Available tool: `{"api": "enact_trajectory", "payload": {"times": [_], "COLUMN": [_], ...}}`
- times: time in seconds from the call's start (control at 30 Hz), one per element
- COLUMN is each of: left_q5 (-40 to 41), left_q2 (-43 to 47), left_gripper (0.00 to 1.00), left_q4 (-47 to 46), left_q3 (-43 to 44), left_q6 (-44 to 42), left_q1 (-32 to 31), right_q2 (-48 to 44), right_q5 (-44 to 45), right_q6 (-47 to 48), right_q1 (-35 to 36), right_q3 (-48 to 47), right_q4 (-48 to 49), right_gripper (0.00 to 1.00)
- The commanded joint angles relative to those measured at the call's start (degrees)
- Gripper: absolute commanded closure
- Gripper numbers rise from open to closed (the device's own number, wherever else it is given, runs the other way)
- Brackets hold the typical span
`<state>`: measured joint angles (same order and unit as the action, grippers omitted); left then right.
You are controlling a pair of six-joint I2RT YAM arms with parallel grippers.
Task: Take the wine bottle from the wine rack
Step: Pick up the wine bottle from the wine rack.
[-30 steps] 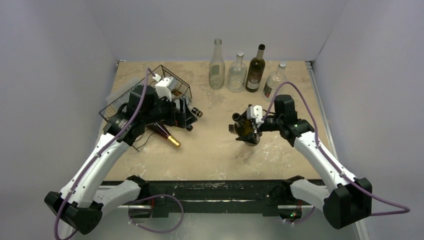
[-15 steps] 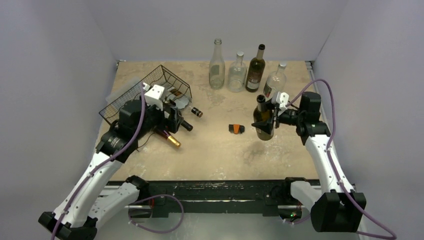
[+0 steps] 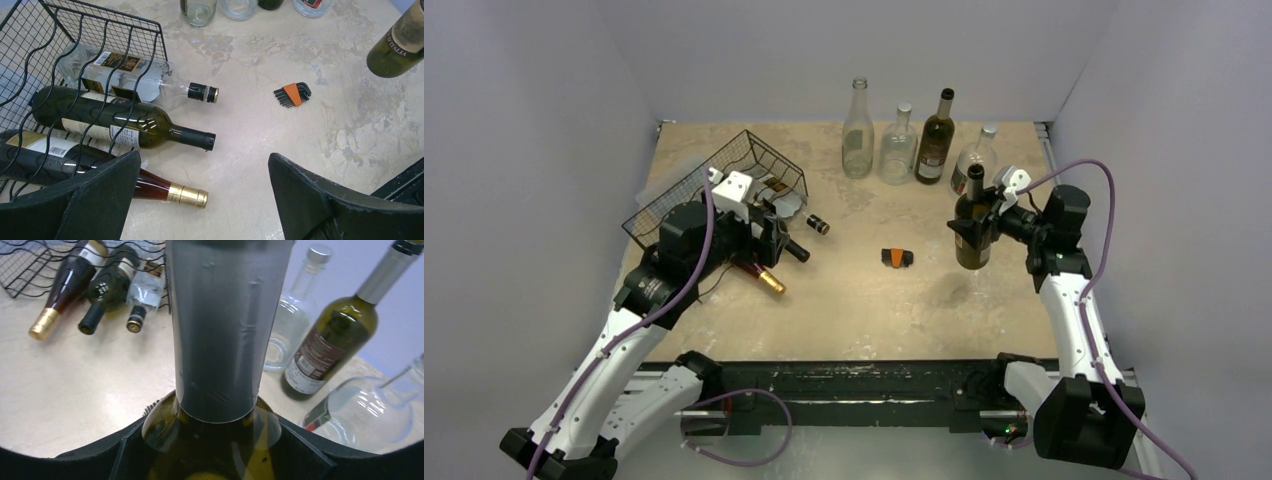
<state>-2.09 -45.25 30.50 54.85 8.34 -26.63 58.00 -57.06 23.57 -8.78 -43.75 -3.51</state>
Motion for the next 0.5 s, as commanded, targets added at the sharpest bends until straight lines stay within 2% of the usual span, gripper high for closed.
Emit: {"api": "enact_trajectory", "payload": {"times": [0.0, 0.47], "left_q5": [0.6, 1.4], "left_q2": [0.4, 0.1], "left_gripper": [0.00, 0.00], "left_q4": [-2.3, -2.4], "left_q3": [0.1, -0.1], "left_q6": [-1.1, -1.5], "left_q1": [0.3, 0.3], "right_q2": [-0.6, 3.5], "right_q5": [3.6, 7.6], "right_q6": [-5.6, -12.1], "right_q1": [-1.5, -3.9], "right_q3": [0.1, 0.0], "right_q4": [11.5, 20.0], "right_gripper": [0.87, 0.87]}}
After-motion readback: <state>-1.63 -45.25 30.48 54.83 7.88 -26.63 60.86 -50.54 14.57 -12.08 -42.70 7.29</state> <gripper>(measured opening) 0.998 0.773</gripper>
